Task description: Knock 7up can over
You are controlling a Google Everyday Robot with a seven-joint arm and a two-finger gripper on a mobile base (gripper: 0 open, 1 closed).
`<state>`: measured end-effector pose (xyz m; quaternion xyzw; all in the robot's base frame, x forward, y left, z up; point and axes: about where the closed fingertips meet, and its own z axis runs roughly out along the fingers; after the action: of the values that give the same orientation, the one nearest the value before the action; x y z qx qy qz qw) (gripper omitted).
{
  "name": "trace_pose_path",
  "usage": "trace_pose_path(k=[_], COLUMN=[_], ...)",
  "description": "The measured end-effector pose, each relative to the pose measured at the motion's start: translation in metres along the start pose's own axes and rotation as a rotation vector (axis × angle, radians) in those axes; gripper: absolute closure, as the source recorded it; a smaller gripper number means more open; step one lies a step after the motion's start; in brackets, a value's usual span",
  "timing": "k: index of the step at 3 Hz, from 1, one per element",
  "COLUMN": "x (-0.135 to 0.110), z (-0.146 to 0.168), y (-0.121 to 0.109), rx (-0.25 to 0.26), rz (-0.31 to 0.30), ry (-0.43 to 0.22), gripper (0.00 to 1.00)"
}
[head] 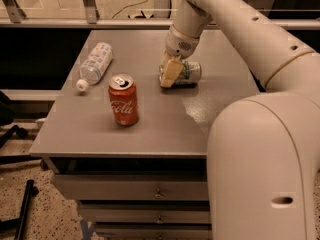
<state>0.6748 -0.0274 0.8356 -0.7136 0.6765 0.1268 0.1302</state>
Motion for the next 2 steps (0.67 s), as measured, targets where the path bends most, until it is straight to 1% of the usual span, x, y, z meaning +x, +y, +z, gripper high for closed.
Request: trace_pose_path(k=[2], x=[-0.0010], z=[0.0001], y=[-0.0013], rx=[0.003], rz=[0.000], ry=[-0.002], gripper=[0.42])
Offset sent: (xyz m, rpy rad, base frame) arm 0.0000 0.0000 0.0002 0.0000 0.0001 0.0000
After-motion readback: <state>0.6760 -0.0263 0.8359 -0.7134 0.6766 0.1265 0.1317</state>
